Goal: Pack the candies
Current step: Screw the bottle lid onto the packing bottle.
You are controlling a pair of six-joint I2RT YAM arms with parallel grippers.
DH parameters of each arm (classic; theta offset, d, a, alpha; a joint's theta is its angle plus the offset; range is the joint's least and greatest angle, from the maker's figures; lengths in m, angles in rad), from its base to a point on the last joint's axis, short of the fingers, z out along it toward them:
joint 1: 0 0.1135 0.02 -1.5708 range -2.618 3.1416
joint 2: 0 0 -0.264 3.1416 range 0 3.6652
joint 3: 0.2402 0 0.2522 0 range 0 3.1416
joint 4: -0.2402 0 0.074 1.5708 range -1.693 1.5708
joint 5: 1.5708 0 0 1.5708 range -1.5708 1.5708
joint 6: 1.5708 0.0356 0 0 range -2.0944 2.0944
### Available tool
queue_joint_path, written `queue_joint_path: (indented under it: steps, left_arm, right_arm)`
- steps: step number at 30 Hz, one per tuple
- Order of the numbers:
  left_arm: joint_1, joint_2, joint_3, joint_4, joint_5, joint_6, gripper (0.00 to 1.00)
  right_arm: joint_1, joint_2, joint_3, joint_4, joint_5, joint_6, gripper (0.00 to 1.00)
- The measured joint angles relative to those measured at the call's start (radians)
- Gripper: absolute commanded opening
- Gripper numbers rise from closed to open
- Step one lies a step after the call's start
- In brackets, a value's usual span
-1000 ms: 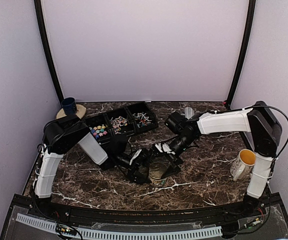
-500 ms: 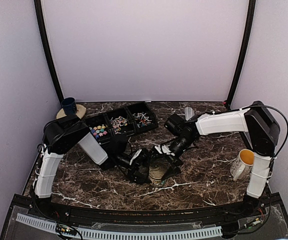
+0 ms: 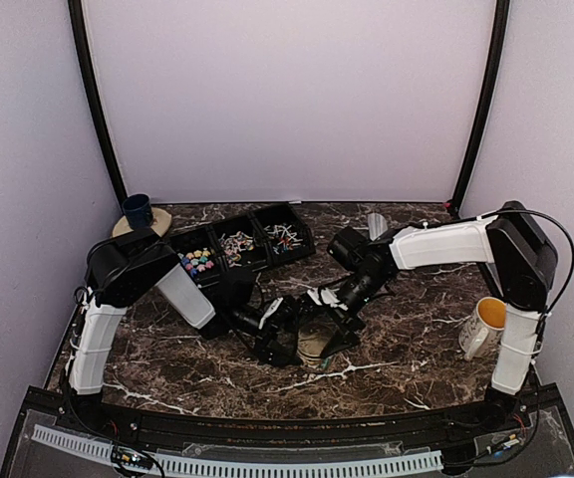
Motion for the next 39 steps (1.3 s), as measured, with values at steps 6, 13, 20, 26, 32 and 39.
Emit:
queue_joint_path:
  steps: [6,13,20,26,32,39]
  left_arm:
    - [-0.001,0.0,0.0,0.002,-0.005,-0.001,0.79]
    - [-0.001,0.0,-0.006,0.02,-0.018,-0.006,0.79]
    - [-0.002,0.0,-0.024,0.067,-0.043,-0.033,0.79]
    - [-0.003,0.003,-0.053,0.144,-0.105,-0.074,0.79]
    - [-0.009,0.008,-0.082,0.233,-0.187,-0.119,0.79]
    - [-0.01,0.01,-0.104,0.301,-0.331,-0.163,0.79]
  right_arm:
    - [0.0,0.0,-0.008,0.009,0.002,0.021,0.91]
    - [0.002,0.0,-0.018,0.029,0.0,0.046,0.86]
    - [0.002,-0.02,-0.049,0.073,0.008,0.083,0.86]
    - [0.002,-0.047,-0.084,0.132,0.046,0.157,0.85]
    - [0.002,-0.103,-0.171,0.272,0.107,0.28,0.86]
    - [-0.003,-0.15,-0.249,0.443,0.229,0.459,0.86]
